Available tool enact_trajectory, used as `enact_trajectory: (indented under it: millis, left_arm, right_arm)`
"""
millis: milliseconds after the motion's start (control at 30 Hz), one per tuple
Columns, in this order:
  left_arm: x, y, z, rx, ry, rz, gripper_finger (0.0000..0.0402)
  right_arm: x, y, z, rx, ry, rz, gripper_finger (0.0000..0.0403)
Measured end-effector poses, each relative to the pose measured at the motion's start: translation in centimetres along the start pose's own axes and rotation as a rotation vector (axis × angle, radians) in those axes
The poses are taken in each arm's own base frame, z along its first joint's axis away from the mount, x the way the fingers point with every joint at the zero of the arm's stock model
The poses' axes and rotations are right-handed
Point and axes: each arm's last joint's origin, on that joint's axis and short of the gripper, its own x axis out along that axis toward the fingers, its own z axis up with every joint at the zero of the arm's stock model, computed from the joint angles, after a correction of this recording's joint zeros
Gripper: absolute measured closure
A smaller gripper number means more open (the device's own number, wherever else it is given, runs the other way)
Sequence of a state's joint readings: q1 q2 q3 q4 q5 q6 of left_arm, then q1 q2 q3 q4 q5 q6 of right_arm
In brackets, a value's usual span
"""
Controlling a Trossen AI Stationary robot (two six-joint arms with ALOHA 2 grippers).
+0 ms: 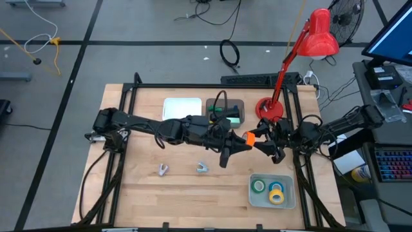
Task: Pick and place Stapler, Stapler remover, tape
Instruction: Put the orange tape into the gray bin
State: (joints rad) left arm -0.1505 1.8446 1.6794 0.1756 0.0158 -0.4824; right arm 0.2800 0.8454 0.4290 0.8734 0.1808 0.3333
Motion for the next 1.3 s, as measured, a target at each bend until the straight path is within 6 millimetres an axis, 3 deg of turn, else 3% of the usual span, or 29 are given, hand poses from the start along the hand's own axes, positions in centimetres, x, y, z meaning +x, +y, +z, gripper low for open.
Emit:
enact_trajectory:
  millis: [833, 1300]
  left_arm:
    - [0.0, 0.5, 0.3, 0.009, -0.014, 0.027, 0.0364]
    - [0.0, 0.7, 0.4, 0.009, -0.018, 0.032, 0.0364]
  right_arm:
    - [0.9, -1.3, -0.4, 0.029, -0.024, -0.004, 0.0182]
    - [1.1, -1.3, -0.3, 0.024, -0.051, 0.001, 0.0247]
